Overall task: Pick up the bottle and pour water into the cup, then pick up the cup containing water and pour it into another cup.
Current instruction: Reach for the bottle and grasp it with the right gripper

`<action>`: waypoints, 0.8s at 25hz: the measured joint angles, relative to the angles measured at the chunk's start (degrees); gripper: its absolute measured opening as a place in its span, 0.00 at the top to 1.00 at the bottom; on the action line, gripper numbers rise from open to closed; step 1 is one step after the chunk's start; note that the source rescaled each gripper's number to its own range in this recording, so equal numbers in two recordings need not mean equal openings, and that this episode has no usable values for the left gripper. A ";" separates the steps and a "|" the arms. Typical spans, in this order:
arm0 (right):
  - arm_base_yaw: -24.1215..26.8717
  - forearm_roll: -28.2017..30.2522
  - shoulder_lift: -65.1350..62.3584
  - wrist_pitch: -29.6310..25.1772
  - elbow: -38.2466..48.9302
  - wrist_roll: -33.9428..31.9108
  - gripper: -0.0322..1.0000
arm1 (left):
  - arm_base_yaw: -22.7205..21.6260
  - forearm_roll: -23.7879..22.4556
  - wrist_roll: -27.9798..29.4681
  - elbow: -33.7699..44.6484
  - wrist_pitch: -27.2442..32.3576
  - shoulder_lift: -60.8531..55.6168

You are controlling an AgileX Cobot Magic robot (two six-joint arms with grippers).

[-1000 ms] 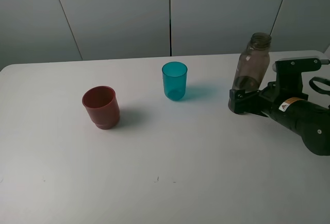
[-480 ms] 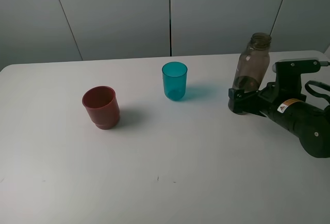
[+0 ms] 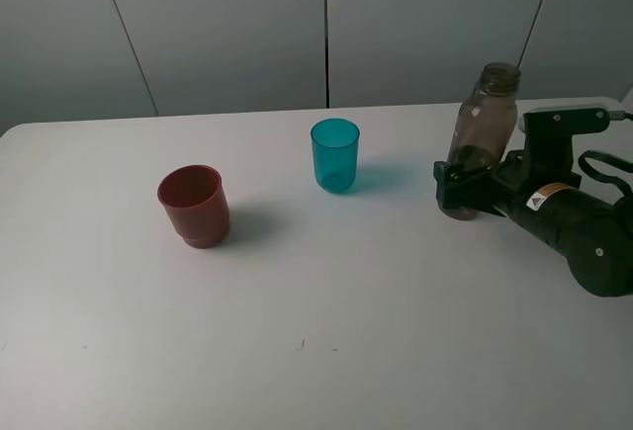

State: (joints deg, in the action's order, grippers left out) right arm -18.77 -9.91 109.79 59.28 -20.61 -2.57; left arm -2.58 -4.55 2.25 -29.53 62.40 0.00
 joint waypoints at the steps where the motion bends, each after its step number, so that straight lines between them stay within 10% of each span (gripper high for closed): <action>1: 0.00 0.28 0.44 0.00 -0.37 0.00 0.00 | 0.00 0.00 0.00 0.00 0.00 0.00; 20: 0.00 -1.28 5.76 8.51 -2.02 0.63 0.00 | 0.00 0.00 0.00 0.00 0.00 0.00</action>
State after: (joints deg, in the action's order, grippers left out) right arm -18.77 -11.18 115.55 67.80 -22.63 -1.94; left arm -2.58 -4.55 2.25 -29.53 62.40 0.00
